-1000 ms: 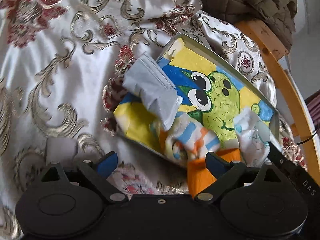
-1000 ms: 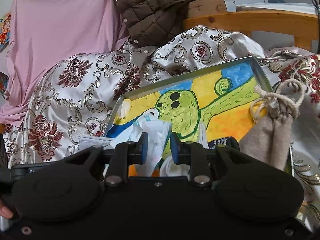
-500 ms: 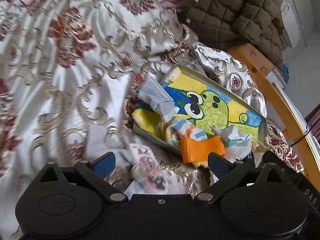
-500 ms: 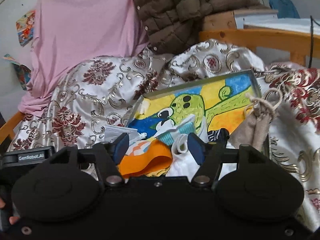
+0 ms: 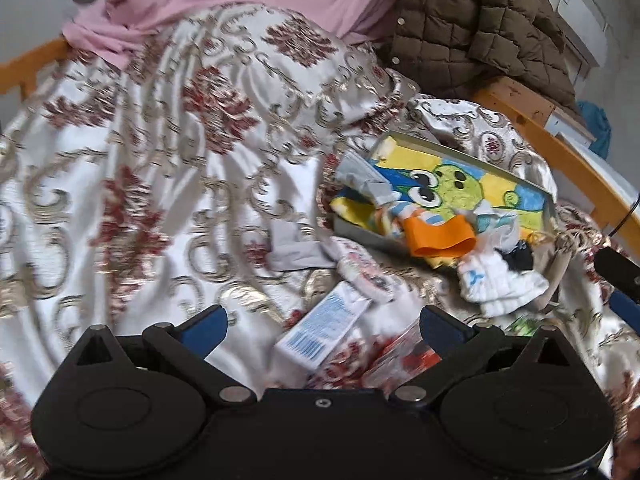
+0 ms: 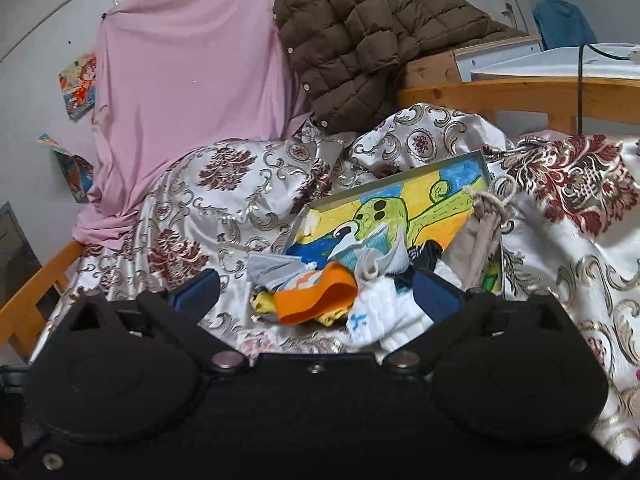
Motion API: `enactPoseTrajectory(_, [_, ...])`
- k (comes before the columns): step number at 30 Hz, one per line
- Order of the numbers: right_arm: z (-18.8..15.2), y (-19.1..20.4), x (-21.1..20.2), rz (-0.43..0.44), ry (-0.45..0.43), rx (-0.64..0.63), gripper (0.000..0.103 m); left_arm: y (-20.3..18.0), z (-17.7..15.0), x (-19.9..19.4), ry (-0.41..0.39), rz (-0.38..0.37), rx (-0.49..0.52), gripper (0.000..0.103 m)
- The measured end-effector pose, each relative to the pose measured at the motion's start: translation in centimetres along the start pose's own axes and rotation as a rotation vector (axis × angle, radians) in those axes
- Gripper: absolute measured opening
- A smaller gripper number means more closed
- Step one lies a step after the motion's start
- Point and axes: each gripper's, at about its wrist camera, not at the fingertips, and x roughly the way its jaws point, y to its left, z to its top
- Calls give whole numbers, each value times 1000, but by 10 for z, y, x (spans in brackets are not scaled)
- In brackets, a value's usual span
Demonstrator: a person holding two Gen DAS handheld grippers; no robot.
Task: Organize soft objects
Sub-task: 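Lift both open tools away from the tray back over the bed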
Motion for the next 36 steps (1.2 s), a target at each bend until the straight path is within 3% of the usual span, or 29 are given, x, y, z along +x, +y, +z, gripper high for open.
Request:
enactPoseTrajectory(7, [-26, 18, -39, -1, 48, -72, 102, 6, -19, -23, 2, 47, 2, 102])
enactPoseTrajectory(14, [-47, 39, -52, -17, 117, -142, 102, 6, -38, -28, 72, 114, 39, 102])
enactPoseTrajectory(19, [-60, 51, -46, -36, 187, -203, 102, 7, -46, -16, 185, 216, 71, 102])
enactPoseTrajectory(22, [-66, 57, -37, -45, 229, -226, 102, 13, -49, -6, 258, 227, 58, 102])
enactPoseTrajectory(28, [-81, 71, -13, -78, 285, -309, 102, 16, -47, 6, 311, 241, 59, 102])
enactPoseTrajectory(32, [-83, 77, 3, -73, 289, -348, 102, 20, -36, 15, 316, 269, 50, 102])
enactPoseTrajectory(36, [-86, 86, 18, -73, 292, -400, 102, 24, -23, 20, 254, 310, 73, 102])
